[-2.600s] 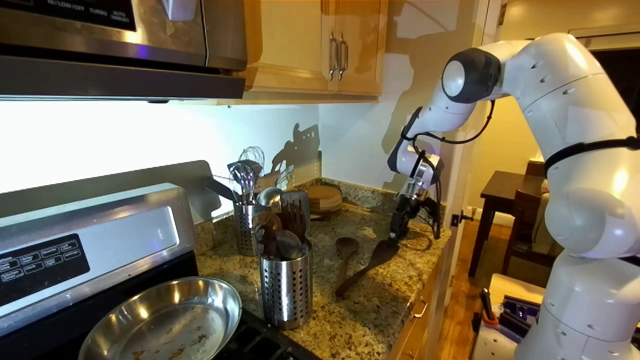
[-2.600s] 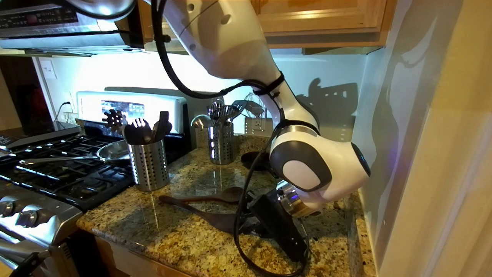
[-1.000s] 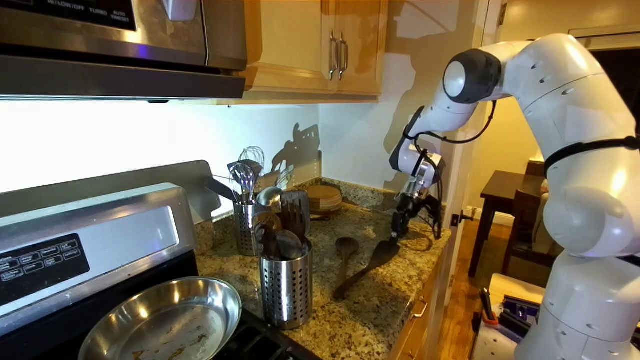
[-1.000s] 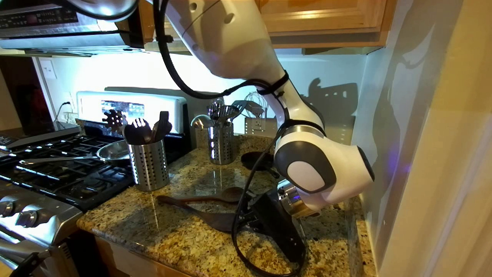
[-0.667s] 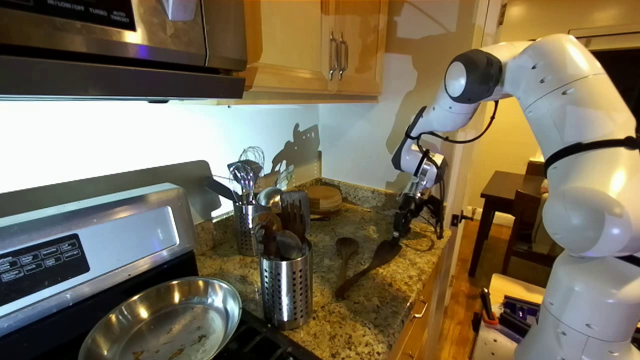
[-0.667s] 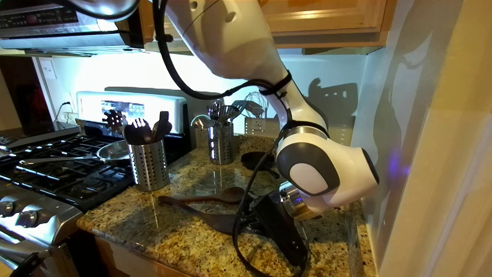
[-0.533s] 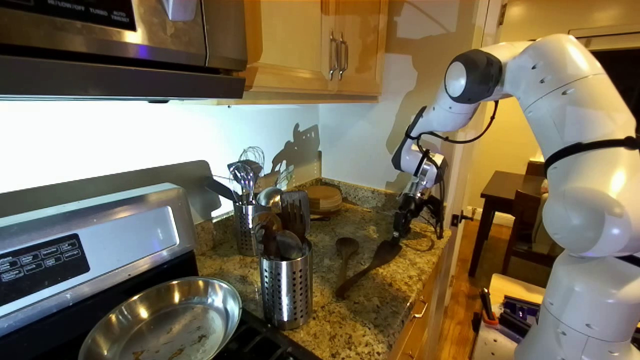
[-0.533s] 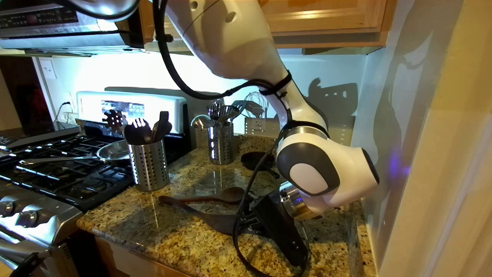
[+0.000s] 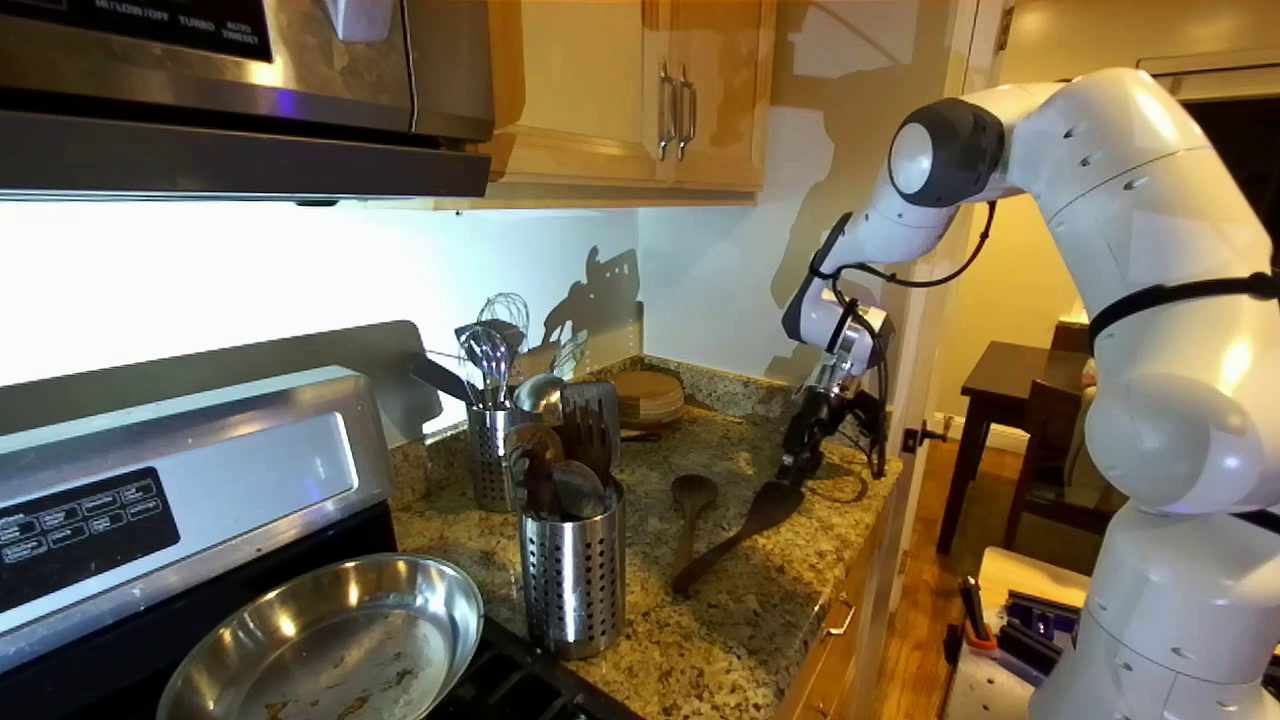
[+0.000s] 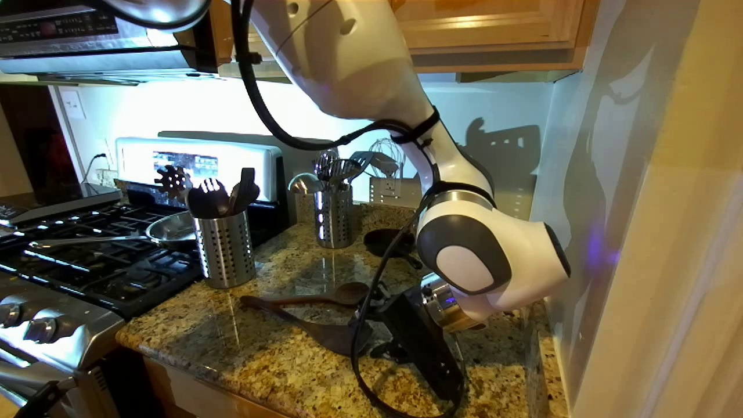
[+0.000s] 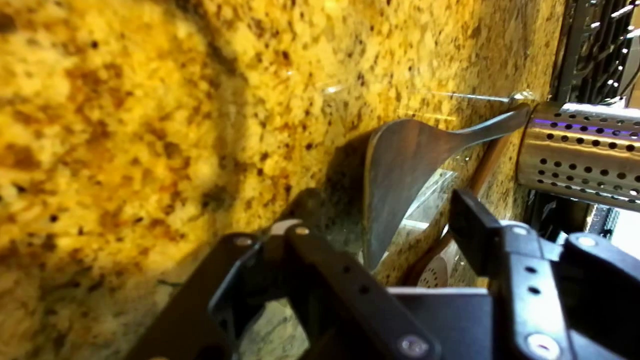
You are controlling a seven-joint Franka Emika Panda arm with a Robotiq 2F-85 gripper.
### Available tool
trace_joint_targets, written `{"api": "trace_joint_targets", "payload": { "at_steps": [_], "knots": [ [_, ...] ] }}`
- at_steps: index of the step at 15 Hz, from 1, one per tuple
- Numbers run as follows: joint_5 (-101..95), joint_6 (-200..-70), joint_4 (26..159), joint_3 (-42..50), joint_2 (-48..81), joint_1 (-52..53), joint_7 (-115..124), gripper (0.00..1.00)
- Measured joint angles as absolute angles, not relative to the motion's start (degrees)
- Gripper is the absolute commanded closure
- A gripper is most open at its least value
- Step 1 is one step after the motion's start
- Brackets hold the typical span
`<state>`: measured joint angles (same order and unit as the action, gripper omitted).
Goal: Place the wooden spatula in the cutlery holder at the front of the countertop
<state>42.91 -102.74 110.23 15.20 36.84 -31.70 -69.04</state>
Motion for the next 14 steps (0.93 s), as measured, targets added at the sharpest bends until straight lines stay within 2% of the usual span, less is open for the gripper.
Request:
{"api": "trace_joint_targets", "payload": {
  "at_steps": [1, 14],
  "knots": [
    [42.9, -102.7, 110.2, 15.2, 36.8, -31.7, -69.0, 0.0],
    [42.9, -102.5, 110.2, 13.7, 36.8, -31.6, -69.0, 0.0]
  ]
}}
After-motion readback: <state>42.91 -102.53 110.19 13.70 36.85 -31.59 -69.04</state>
